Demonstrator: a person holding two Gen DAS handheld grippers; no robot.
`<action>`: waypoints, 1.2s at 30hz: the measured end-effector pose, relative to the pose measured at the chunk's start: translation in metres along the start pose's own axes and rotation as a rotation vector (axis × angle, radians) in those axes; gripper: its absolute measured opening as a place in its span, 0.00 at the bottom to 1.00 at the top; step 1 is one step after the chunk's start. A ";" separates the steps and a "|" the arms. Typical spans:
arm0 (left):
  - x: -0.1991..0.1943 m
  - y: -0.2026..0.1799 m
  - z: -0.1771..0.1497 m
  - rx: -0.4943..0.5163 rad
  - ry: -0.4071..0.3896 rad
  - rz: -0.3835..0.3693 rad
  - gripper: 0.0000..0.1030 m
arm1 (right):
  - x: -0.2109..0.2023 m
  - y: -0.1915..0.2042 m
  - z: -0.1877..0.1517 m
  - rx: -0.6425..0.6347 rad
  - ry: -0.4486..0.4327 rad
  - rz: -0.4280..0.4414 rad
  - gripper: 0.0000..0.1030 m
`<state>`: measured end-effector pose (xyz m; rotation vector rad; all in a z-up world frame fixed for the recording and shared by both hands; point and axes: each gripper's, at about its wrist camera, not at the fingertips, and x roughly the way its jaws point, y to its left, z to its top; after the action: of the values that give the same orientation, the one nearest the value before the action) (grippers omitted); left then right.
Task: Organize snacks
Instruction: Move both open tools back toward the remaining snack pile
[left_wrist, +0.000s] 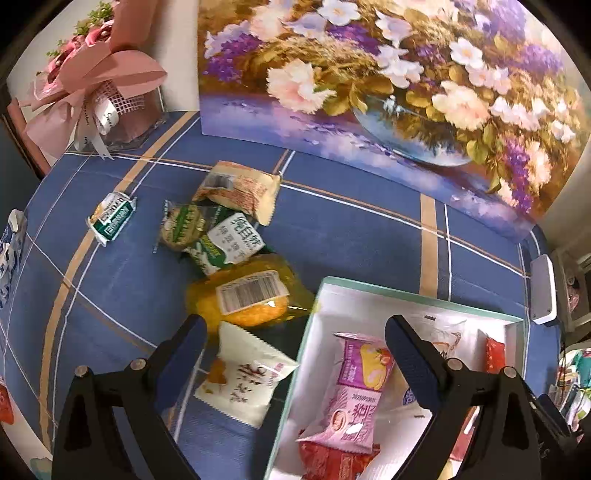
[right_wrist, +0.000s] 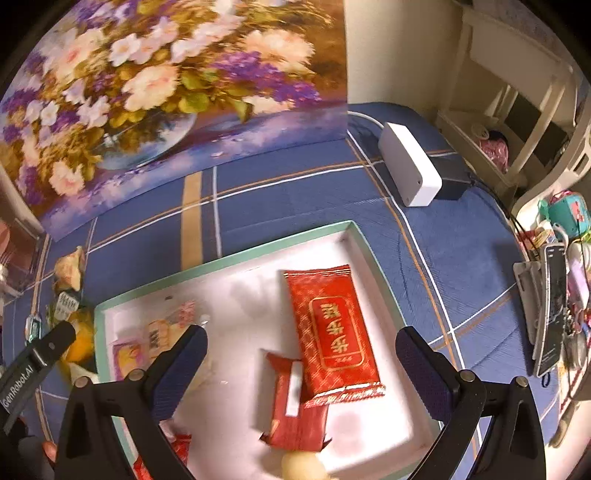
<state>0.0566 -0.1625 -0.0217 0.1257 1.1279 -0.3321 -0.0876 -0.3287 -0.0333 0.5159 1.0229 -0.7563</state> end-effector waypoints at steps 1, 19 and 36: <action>-0.003 0.004 0.001 0.002 0.000 0.000 0.94 | -0.002 0.002 -0.001 -0.002 0.000 0.000 1.00; -0.075 0.099 0.026 -0.041 -0.171 -0.022 0.94 | -0.062 0.093 -0.021 -0.076 -0.010 0.125 1.00; -0.055 0.172 0.038 -0.103 -0.056 0.060 0.94 | -0.057 0.162 -0.037 -0.090 0.054 0.228 1.00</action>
<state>0.1239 0.0006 0.0320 0.0595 1.0813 -0.2222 -0.0026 -0.1810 0.0082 0.5664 1.0233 -0.4945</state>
